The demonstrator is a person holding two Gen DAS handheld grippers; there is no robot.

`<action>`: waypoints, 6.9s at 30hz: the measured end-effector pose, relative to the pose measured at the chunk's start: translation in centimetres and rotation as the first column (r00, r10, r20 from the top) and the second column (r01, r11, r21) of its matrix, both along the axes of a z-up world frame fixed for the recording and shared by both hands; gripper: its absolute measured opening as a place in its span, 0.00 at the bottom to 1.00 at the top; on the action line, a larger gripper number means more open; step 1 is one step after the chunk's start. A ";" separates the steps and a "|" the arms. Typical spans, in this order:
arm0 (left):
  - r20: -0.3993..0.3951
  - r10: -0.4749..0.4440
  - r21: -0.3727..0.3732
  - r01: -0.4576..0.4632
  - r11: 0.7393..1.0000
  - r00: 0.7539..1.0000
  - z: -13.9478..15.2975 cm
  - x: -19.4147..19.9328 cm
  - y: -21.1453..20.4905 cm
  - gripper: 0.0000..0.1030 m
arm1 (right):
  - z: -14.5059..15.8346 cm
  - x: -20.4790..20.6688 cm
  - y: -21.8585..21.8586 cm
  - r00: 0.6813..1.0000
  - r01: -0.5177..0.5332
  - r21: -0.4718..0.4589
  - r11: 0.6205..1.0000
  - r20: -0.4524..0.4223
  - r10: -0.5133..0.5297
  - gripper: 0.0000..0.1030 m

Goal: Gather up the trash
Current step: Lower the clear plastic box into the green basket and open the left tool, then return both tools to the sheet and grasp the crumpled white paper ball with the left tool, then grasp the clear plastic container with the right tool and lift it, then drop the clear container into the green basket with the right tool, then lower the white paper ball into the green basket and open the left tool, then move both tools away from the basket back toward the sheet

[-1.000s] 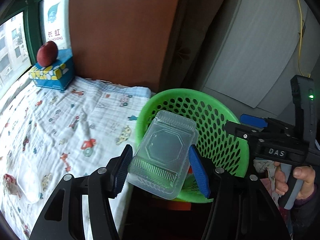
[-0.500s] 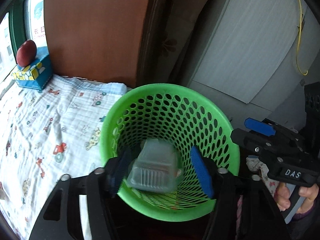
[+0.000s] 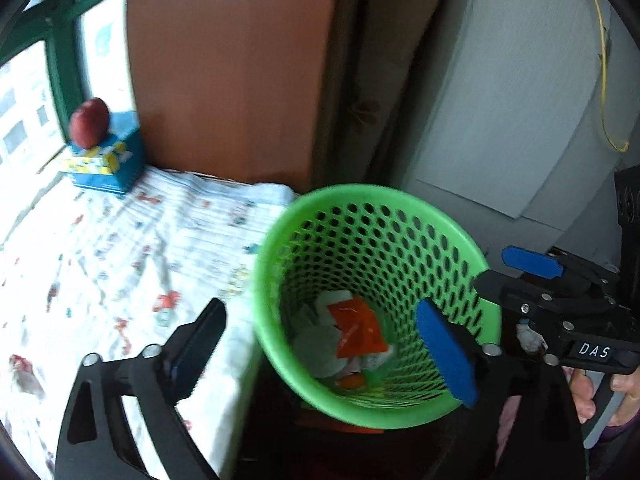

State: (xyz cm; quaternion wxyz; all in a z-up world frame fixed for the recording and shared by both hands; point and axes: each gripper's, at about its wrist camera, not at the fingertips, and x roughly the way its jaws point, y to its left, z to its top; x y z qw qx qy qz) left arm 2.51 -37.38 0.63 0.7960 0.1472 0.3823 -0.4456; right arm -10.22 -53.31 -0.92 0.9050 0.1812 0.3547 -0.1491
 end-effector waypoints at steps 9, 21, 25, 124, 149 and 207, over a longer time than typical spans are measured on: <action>0.008 0.123 -0.014 -0.123 0.992 0.992 1.4 3.1 5.1 0.93 | 0.5 2.3 3.1 0.998 -0.068 -0.031 0.997 -0.006 0.068 0.73; 0.006 0.282 -0.030 -0.282 0.959 0.959 1.5 6.9 13.5 0.93 | 0.6 7.3 8.8 0.978 -0.210 -0.046 0.977 -0.019 0.209 0.73; 0.026 0.335 -0.007 -0.335 0.942 0.942 1.3 8.1 16.3 0.93 | 0.6 9.2 11.1 0.965 -0.263 -0.045 0.964 -0.019 0.262 0.73; -0.121 0.463 -0.081 -0.474 0.877 0.878 -1.7 14.8 31.0 0.44 | -0.8 23.5 22.4 0.943 -0.303 0.181 0.936 -0.083 0.321 0.59; -0.109 0.162 -0.143 -0.177 0.974 0.981 2.3 6.5 12.7 0.44 | -0.9 8.0 4.3 0.992 0.015 0.045 0.999 -0.126 -0.009 0.59; -0.163 -0.014 -0.036 0.009 0.999 0.987 -0.5 0.7 0.5 0.60 | 1.3 -0.6 -0.3 0.995 0.095 -0.015 0.995 0.009 -0.095 0.71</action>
